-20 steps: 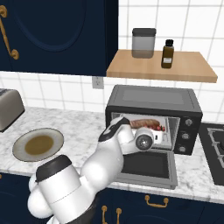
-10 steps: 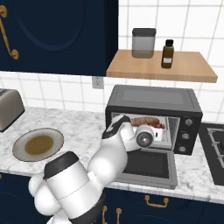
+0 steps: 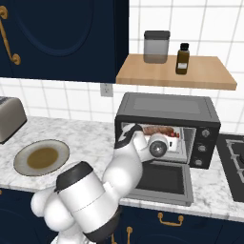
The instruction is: Pick up the kebab skewer and baguette bread, and place them inside the toaster oven. Close the toaster oven door and start by setting the timer.
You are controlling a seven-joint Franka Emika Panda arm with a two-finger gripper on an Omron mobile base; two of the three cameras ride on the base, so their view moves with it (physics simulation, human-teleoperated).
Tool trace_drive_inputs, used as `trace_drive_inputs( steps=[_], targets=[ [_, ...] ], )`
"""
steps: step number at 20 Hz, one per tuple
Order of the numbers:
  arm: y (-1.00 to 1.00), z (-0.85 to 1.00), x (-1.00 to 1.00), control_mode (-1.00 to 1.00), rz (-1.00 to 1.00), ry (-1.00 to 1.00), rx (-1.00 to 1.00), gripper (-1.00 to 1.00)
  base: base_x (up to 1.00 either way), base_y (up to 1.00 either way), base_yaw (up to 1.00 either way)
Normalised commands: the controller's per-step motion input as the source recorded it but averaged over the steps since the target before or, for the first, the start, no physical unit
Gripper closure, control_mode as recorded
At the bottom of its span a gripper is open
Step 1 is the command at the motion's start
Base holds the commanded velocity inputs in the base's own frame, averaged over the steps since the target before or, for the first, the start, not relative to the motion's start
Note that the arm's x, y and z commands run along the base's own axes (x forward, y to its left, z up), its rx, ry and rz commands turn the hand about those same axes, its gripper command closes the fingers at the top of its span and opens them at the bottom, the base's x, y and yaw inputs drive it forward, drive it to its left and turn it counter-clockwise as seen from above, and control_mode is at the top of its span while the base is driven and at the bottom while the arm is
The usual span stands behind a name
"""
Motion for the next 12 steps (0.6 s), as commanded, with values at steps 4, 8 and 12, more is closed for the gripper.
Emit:
trace_drive_inputs(
  steps=[4,8,12],
  targets=[
    [0.00,0.00,0.13,-1.00,0.00,-0.01,0.00,-1.00,0.00,0.00,0.00],
    [0.00,0.00,0.06,-1.00,0.00,0.00,0.00,-1.00,0.00,0.00,0.00],
    [0.00,0.00,-0.11,-1.00,0.00,0.00,0.00,-1.00,0.00,0.00,0.00]
  ],
)
